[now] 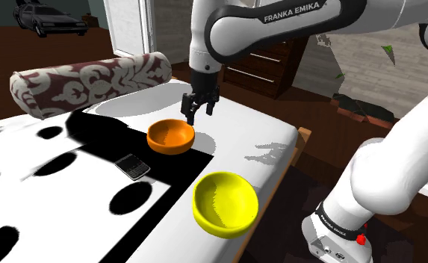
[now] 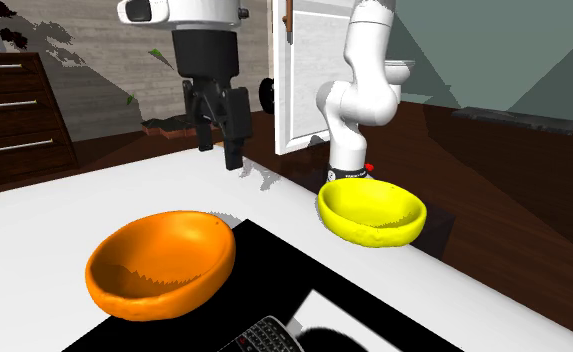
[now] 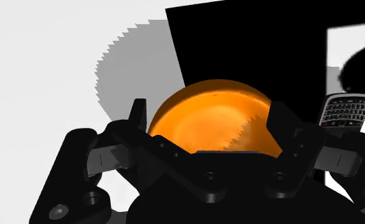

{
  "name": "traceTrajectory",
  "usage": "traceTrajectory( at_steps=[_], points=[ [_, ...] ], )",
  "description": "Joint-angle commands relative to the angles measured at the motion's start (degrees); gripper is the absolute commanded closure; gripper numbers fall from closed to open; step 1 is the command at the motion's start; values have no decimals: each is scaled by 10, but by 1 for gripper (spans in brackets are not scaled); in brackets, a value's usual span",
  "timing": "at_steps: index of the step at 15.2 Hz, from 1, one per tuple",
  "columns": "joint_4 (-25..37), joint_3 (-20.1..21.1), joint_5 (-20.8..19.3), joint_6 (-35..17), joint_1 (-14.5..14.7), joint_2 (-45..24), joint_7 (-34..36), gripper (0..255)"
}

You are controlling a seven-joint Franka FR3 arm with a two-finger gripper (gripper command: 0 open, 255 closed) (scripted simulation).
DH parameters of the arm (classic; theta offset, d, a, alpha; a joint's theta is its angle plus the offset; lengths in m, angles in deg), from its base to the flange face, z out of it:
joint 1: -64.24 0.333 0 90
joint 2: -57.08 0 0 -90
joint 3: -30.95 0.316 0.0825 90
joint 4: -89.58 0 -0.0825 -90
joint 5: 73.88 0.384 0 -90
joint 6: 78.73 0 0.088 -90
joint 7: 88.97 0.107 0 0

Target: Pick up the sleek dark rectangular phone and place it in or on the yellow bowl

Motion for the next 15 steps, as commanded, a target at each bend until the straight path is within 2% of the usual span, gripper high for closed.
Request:
traceTrajectory(
  at_steps=[1, 8, 15],
  points=[
    [26, 13, -6, -8, 7, -37, 13, 0],
    [134, 48, -42, -23, 42, -172, 60, 0],
    [276, 65, -89, -10, 97, -317, 99, 0]
  ],
)
